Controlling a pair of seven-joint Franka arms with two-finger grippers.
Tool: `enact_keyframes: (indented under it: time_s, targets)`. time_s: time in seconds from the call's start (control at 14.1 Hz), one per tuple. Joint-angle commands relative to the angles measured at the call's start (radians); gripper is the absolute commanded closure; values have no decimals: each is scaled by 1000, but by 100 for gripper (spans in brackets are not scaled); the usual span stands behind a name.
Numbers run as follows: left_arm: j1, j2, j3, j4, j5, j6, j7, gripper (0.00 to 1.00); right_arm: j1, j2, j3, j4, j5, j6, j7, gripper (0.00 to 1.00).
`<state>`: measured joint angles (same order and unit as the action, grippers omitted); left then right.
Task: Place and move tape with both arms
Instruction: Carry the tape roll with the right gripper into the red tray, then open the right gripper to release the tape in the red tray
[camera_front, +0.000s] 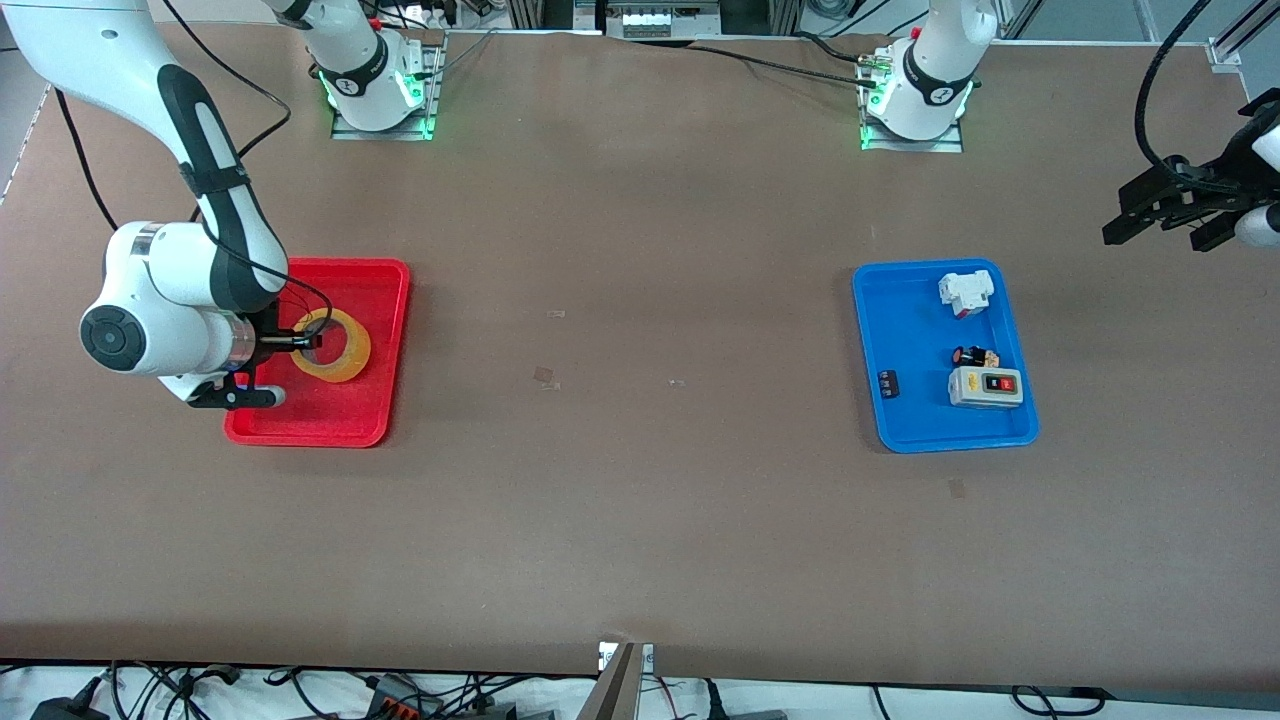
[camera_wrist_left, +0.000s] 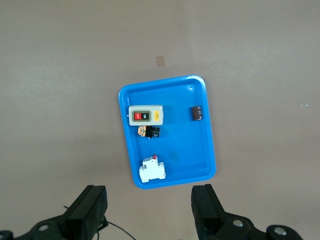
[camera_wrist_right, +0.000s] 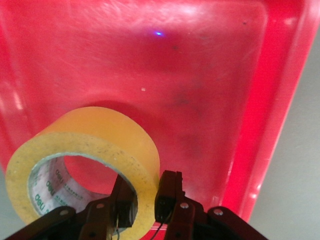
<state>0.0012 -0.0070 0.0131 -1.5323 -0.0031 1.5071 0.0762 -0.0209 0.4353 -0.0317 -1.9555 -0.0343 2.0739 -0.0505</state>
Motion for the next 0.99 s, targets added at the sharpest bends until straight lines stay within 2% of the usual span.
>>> enact_keyframes:
  time_s: [0.0, 0.07, 0.14, 0.21, 0.28, 0.43, 0.5, 0.78, 0.92]
  targets:
    - [8, -8, -2, 9, -15, -15, 10, 0, -37, -53, 13, -71, -35, 57, -40, 100]
    - [8, -1, -5, 9, -15, -16, 10, 0, -36, -52, 13, -88, -36, 75, -41, 96]
    - [8, 2, -5, 11, -15, -15, 10, 0, -36, -47, 13, -92, -44, 77, -41, 76]
    - [10, 7, -5, 30, -15, -16, 10, 0, -39, -40, 13, -92, -42, 77, -40, 29]
    - [14, 10, -4, 40, -15, -22, 10, 0, -42, -41, 13, -82, -42, 71, -31, 1]
    - [14, 10, 2, 40, -15, -50, 17, 0, -39, -105, 16, -53, -41, 10, -28, 0]
    - [14, 10, 2, 38, -15, -54, 19, 0, -36, -136, 21, -1, -41, -62, -25, 0]
    - [16, 9, 5, 38, -9, -79, 13, 0, -33, -132, 29, 388, -9, -452, -28, 0]
    - [16, 13, 8, 38, -6, -76, 13, 0, -37, -125, 29, 531, 45, -549, -44, 0]
